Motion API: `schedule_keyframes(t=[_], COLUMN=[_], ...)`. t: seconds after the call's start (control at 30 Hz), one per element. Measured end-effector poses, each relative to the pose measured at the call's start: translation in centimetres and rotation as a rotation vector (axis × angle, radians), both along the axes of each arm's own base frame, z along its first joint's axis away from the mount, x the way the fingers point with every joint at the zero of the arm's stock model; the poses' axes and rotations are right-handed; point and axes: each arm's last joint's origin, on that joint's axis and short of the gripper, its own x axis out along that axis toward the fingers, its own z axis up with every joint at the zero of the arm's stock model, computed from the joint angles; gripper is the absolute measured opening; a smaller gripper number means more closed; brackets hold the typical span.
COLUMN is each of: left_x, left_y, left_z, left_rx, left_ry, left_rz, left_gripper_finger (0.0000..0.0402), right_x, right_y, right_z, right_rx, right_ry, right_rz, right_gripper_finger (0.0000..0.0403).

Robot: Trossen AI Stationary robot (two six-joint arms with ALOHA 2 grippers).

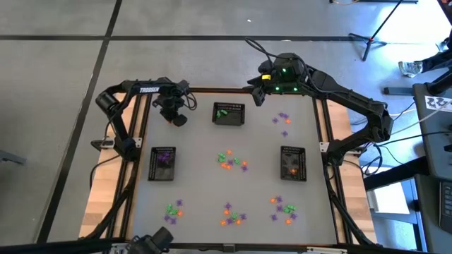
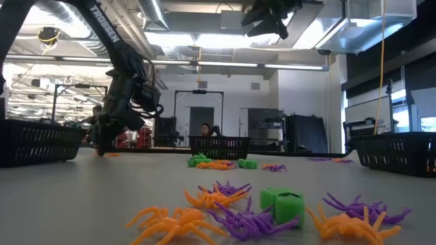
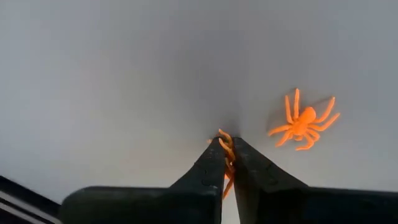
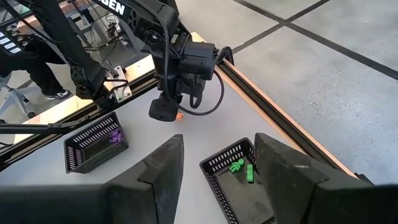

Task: Sort Halloween decoration
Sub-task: Put the orange spider toy into the right bin

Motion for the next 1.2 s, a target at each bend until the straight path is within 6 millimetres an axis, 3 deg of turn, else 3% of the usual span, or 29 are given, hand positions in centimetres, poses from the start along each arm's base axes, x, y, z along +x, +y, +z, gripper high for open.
schedule_keyframes(t=[0.1,0.27,0.5,0.73,0.93,1.2], left_x=[0.0,0.3,1.8,3.9,6.5,9.0], left_y=[0.0,-0.3,-3.0,-7.2,-10.3,-12.2], left_z=[1.4,6.2,16.0,23.8,26.5,26.1], left_rx=[0.027,0.062,0.232,0.461,0.555,0.545], left_ry=[-0.010,-0.163,-0.700,-1.254,-1.512,-1.558], left_rz=[-0.004,0.033,-0.018,-0.141,-0.238,-0.272], left_gripper_finger=[0.0003,0.0001,0.0000,0.0000,0.0000,0.0000], right_x=[0.0,0.0,0.2,1.6,2.7,3.9], right_y=[0.0,0.0,0.2,0.1,1.2,4.3], right_z=[0.0,0.0,0.3,0.3,-1.4,-1.8], right_rx=[0.000,0.001,0.028,0.081,0.139,0.075], right_ry=[0.000,-0.001,-0.043,-0.303,-0.387,-0.396], right_rz=[0.000,0.004,0.078,0.222,0.254,0.291], right_gripper_finger=[0.0193,0.0193,0.0193,0.0193,0.0193,0.0193])
